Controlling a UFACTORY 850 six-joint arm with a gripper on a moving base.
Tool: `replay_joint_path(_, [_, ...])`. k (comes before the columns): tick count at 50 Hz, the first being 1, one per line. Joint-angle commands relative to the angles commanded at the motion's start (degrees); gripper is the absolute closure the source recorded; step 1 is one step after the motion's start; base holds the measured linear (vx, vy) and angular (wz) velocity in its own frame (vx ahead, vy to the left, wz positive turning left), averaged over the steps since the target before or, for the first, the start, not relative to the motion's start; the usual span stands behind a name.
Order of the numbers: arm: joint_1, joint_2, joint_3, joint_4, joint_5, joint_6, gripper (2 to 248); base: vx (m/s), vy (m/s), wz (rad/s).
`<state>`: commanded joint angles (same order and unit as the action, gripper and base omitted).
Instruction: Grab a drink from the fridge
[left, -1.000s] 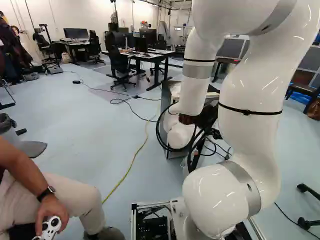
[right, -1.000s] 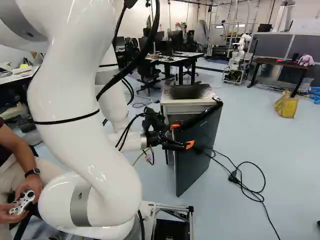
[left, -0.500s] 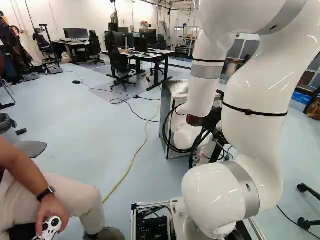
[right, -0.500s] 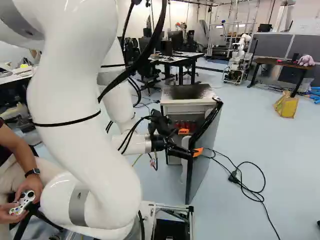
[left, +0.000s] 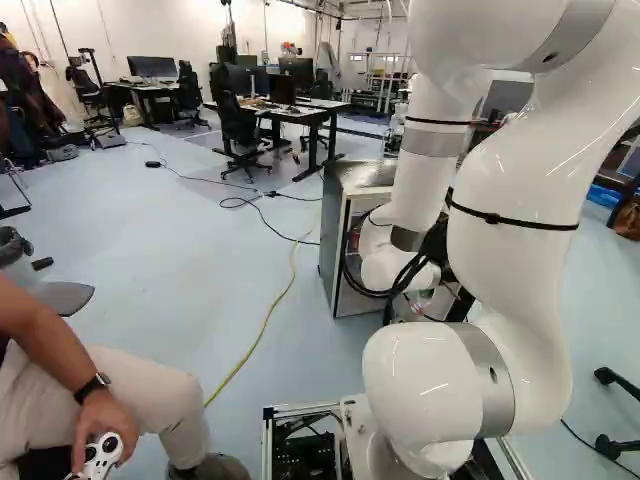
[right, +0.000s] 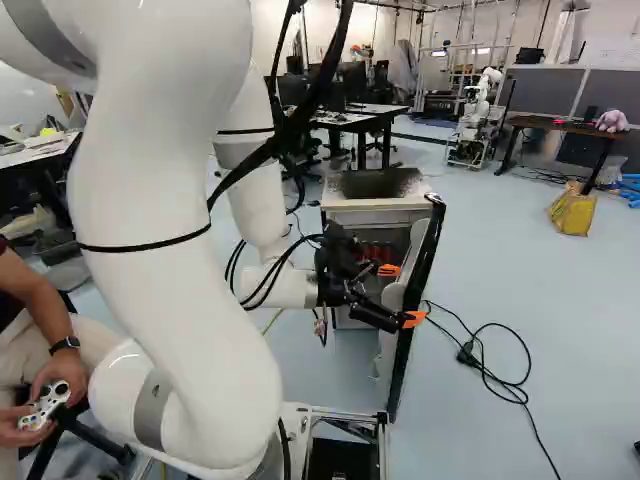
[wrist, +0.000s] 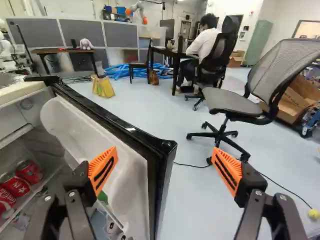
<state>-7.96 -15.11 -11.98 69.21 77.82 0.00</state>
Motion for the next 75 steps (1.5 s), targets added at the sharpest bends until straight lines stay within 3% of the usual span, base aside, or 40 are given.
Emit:
replay_joint_path(47, [-16.73,-5.26,-8.19,0.00,0.00,0.00,3,0.000,0.000,0.000])
replay_joint_path(75, [-24.32,-10.40,-16.48,0.00,0.00,0.00,3,0.000,0.000,0.000])
